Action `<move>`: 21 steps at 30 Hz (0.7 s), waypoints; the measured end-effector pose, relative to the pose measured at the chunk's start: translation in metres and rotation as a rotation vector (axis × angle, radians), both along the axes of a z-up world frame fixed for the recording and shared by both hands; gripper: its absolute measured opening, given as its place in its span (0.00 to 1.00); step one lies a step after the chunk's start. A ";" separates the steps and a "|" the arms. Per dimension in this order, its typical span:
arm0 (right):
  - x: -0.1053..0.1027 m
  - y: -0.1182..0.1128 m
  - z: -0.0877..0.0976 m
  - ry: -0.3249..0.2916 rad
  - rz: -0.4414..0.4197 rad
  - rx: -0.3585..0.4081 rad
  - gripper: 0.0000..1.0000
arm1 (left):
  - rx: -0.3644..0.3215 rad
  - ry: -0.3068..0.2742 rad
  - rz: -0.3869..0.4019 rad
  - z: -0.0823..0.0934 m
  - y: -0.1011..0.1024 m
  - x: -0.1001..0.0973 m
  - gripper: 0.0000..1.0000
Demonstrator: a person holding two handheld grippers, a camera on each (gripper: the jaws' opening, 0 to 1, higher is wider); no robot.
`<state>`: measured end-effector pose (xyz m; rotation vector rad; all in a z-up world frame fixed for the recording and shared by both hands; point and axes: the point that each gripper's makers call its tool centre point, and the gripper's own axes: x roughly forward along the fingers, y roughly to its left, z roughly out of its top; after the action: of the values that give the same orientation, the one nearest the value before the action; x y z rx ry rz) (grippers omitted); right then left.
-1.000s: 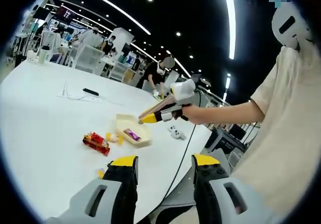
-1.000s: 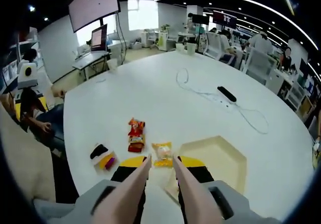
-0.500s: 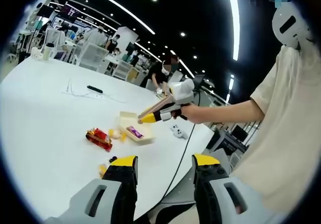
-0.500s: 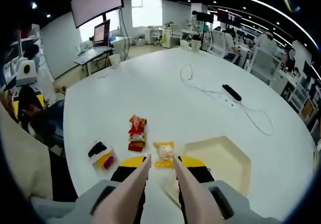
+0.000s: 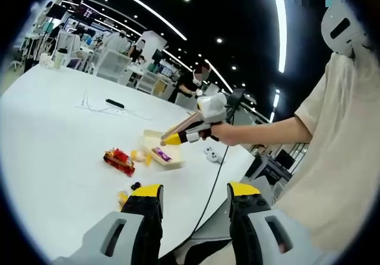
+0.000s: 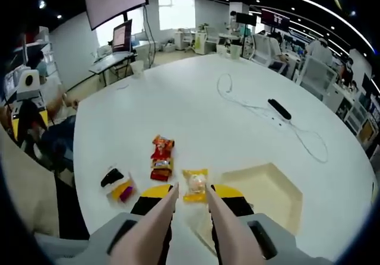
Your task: Place the target food into the container with the food tongs after gripping and lifting it, then release it inside without dropping or visibly crushing the food.
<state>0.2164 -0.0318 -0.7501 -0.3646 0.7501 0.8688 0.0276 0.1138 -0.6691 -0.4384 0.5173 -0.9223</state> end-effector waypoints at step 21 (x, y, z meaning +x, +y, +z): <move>0.004 0.015 -0.022 0.021 0.058 -0.032 0.24 | -0.011 0.029 0.063 -0.007 0.005 -0.007 0.43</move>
<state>0.2206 -0.0164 -0.7719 -0.4075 0.7771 0.9169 0.0209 0.1191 -0.6759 -0.4760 0.5227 -0.8592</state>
